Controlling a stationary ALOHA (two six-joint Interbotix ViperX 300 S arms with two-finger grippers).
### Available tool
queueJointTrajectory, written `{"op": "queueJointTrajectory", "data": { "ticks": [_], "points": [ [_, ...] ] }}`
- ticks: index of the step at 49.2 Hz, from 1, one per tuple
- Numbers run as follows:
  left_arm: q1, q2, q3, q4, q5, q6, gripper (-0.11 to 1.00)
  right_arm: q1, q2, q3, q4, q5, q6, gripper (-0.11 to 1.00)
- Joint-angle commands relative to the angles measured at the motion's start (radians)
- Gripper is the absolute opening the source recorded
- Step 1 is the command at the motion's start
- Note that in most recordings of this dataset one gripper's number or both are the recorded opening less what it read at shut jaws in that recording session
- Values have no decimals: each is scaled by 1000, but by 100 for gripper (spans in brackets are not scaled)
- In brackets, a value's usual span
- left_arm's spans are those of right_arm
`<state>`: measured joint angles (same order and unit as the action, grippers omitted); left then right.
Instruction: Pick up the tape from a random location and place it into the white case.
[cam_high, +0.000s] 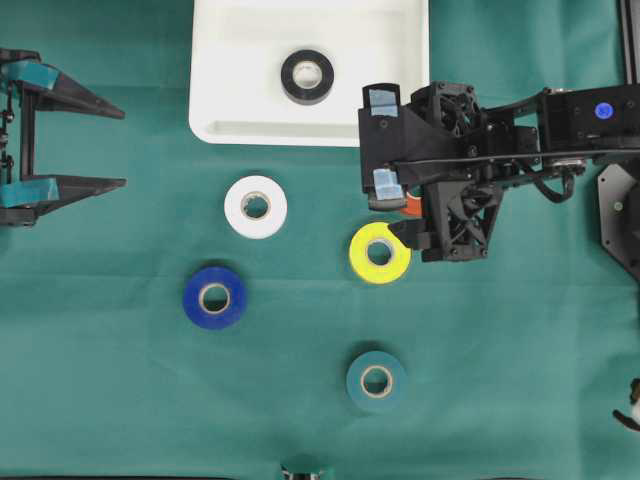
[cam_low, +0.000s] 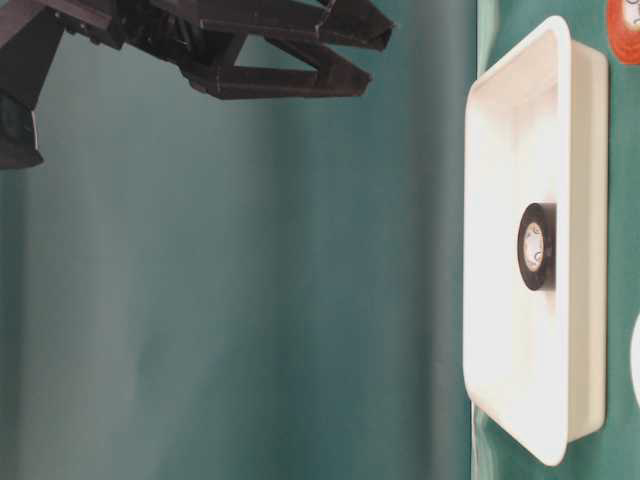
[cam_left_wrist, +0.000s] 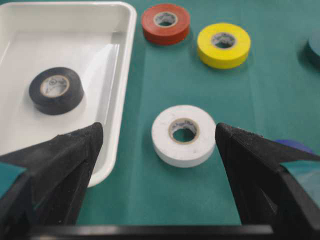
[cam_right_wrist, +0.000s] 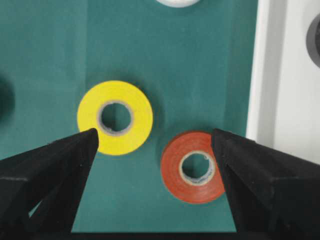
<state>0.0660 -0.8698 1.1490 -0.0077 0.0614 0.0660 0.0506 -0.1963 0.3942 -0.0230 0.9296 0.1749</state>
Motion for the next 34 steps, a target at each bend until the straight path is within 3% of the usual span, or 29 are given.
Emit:
{"op": "queueJointTrajectory", "data": {
  "ticks": [1,34],
  "points": [
    [3,6,-12,-2,-5,-2,97,3,-9,-26,0,-2,3,91],
    [3,6,-12,-2,-5,-2,97,18,66,6,0,-48,31,91]
  ]
}}
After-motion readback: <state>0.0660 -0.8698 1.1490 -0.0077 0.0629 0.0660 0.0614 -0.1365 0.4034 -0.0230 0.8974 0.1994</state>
